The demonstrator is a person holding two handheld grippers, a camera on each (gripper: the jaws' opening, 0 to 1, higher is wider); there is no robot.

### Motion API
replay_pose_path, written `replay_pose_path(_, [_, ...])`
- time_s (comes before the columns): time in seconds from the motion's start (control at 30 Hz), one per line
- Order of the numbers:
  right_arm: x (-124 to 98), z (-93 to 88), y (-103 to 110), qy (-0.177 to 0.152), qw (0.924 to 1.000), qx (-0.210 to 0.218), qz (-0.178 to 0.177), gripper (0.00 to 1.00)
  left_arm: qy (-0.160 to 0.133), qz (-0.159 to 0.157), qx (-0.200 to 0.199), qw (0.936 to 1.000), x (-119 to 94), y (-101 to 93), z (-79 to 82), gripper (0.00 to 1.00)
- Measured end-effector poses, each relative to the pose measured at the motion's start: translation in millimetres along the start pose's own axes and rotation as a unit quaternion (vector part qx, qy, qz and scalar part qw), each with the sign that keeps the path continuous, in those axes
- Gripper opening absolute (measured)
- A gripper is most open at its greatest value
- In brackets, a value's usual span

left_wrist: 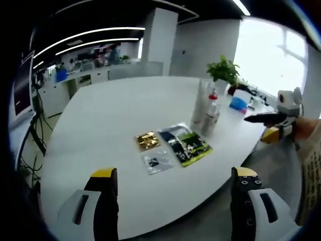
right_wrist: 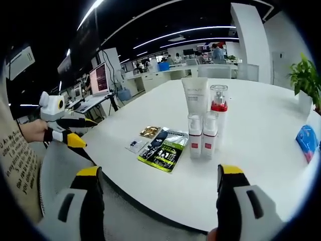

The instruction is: Arrange the skincare products in the storage area until every visible bottle or jar stands upright without overlapping.

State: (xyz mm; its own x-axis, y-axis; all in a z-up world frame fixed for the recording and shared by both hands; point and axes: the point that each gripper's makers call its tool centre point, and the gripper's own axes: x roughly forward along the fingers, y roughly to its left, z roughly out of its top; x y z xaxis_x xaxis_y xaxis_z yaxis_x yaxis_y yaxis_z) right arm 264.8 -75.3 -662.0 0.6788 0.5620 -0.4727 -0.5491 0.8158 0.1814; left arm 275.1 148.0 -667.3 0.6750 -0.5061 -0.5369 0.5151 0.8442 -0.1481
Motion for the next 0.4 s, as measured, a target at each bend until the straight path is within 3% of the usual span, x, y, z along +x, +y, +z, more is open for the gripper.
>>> replay_pose_path(0.4, [-0.5, -0.3, -0.3, -0.001, 1.0, 0.0, 0.0, 0.94, 0.003, 0.001, 0.005, 1.0, 0.2, -1.0, -1.1, 0.91])
